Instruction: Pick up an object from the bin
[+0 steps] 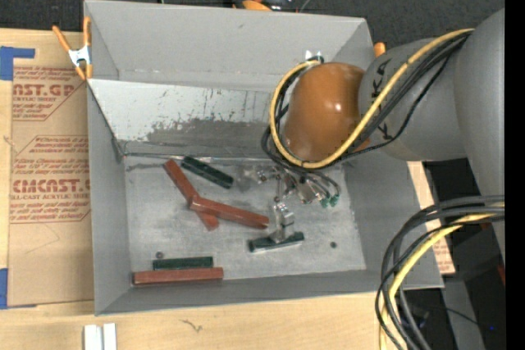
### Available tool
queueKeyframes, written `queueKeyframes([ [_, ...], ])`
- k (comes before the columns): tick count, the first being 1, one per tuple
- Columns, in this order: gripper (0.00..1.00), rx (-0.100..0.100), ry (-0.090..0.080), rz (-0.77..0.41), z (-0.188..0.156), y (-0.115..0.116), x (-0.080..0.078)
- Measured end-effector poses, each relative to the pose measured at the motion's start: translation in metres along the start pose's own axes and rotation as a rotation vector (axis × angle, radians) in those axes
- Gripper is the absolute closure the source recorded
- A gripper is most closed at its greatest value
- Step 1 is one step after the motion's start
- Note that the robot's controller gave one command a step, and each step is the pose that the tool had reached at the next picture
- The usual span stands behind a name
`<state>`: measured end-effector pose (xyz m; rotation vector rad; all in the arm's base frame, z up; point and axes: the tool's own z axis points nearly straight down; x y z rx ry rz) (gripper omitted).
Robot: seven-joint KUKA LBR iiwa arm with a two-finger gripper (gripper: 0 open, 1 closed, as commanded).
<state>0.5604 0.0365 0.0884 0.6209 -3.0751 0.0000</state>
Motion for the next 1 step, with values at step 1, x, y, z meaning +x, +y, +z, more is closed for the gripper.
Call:
queueKeyframes([
  [1, 0.0, -0.001, -0.004, 0.01, 0.0195, 0.0164, 0.019],
])
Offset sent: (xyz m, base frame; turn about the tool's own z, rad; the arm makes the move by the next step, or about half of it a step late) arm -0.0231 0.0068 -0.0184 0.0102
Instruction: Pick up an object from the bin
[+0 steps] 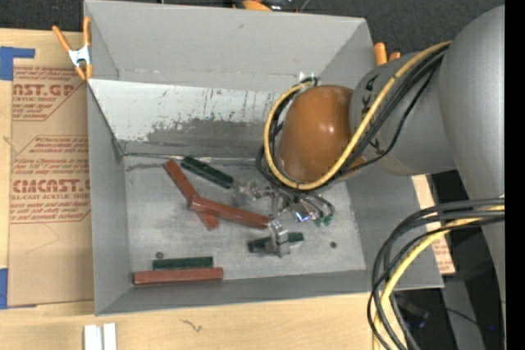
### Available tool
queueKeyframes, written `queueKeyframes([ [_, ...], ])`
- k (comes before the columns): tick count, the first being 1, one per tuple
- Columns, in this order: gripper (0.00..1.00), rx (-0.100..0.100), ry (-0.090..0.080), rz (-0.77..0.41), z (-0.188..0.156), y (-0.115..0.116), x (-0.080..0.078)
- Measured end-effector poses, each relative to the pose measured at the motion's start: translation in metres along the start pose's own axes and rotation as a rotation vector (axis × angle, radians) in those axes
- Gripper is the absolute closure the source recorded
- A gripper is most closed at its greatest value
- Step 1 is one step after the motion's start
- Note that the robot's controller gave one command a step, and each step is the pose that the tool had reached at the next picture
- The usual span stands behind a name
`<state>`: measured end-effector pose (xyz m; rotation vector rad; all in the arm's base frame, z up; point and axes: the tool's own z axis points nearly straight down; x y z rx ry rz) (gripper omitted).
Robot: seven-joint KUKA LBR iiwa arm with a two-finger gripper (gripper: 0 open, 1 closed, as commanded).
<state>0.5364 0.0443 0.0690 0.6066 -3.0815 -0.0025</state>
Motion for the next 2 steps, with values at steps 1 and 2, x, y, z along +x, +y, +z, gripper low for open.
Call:
queueKeyframes([
  [1, 1.0, 0.0, 0.003, 0.001, -0.002, -0.001, 0.0],
  [2, 1.0, 0.006, -0.012, -0.093, -0.184, -0.001, -0.005],
])
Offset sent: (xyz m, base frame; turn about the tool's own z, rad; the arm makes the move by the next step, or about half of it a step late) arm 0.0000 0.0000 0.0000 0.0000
